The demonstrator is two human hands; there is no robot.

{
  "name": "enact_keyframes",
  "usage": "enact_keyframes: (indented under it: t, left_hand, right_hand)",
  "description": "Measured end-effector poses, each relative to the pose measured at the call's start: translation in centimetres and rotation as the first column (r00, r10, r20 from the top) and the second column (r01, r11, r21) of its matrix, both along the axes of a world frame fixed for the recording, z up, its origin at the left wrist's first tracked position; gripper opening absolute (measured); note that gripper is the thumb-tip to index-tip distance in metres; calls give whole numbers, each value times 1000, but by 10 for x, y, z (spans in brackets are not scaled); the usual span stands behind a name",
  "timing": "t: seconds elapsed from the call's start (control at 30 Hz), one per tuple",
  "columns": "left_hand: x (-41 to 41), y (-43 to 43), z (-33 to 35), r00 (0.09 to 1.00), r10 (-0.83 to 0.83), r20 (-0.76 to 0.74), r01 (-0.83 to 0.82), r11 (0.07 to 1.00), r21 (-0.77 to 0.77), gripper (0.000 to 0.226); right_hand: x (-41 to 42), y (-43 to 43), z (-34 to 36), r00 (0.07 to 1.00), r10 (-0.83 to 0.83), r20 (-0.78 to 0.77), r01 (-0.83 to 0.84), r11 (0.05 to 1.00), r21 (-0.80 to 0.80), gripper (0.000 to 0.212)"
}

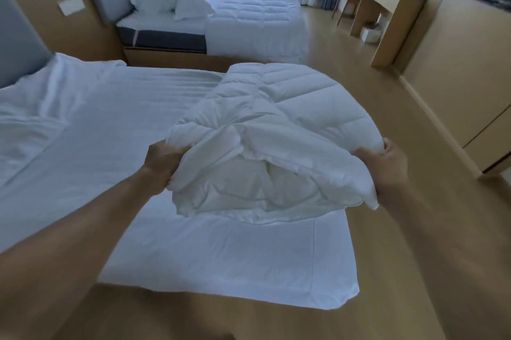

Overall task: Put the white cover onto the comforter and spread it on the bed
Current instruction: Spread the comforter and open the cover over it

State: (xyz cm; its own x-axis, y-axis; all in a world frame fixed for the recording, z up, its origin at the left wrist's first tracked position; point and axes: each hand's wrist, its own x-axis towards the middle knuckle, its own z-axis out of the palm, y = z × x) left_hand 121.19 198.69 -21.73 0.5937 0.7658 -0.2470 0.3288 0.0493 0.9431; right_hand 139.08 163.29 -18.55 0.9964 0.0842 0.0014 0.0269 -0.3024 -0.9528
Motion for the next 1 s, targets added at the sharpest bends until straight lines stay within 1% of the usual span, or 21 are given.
enact_keyframes:
  t: [0.07, 0.13, 0.23, 0.27, 0.3, 0.33, 0.4, 0.47, 0.53, 0.6, 0.67, 0.77, 0.83, 0.9, 0.93, 0.97, 1.0]
  left_hand:
    - [-27, -16, -14, 999, 13, -43, -13, 1000, 2, 41]
    - [-52, -37, -29, 995, 5, -101, -5, 1000, -4, 43]
    - [-90, -69, -57, 977, -30, -209, 33, 999, 12, 70]
    - [-102, -78, -69, 969, -42, -245, 46, 999, 11, 77]
    - [-113, -85, -82, 958, -51, -281, 55, 998, 8, 78]
    - [-122, -92, -93, 948, -59, -313, 62, 998, 1, 72]
    - [-140, -96, -120, 922, -63, -382, 60, 998, -21, 58]
    - [-154, -95, -145, 893, -114, -435, 105, 993, -45, 57]
    - [-159, -100, -167, 870, -173, -462, 155, 985, -78, 57]
    - [-158, -111, -180, 871, -177, -458, 161, 984, -75, 52]
    - [-158, -120, -192, 875, -181, -449, 168, 983, -70, 48]
    - [-170, -118, -205, 866, -191, -462, 174, 982, -79, 50]
    - [-177, -115, -218, 819, -231, -526, 221, 972, -83, 50]
    - [-188, -112, -242, 704, -317, -635, 314, 942, -122, 54]
    - [-196, -113, -253, 627, -377, -682, 375, 913, -160, 65]
    - [-201, -115, -263, 550, -433, -714, 436, 878, -198, 81]
    - [-204, -120, -265, 496, -473, -728, 478, 849, -226, 94]
  right_hand:
    - [-26, -13, -20, 1000, -1, -31, 1, 1000, 11, 14]
    - [-53, -31, -43, 996, -16, -93, 17, 1000, 4, 19]
    - [-92, -72, -87, 969, -41, -245, 42, 999, -1, 28]
    - [-104, -85, -102, 958, -42, -285, 37, 999, -24, 32]
    - [-112, -96, -119, 948, -50, -313, 33, 998, -58, 36]
    - [-120, -106, -135, 938, -57, -343, 31, 996, -81, 40]
    - [-128, -119, -161, 912, -49, -407, -1, 993, -122, 39]
    - [-133, -125, -179, 875, -37, -483, -49, 985, -165, 37]
    - [-136, -129, -197, 845, -52, -533, -56, 981, -185, 41]
    - [-136, -132, -213, 835, -72, -546, -39, 981, -189, 45]
    - [-134, -133, -222, 845, -93, -526, -17, 980, -201, 49]
    - [-141, -135, -236, 856, -84, -510, -33, 976, -216, 47]
    - [-148, -139, -252, 840, -97, -535, -39, 971, -237, 40]
    - [-153, -146, -268, 787, -136, -602, -37, 963, -267, 33]
    - [-156, -150, -275, 754, -168, -635, -36, 955, -295, 34]
    - [-158, -157, -284, 732, -193, -653, -46, 943, -330, 35]
    - [-159, -162, -292, 718, -218, -661, -62, 926, -373, 40]
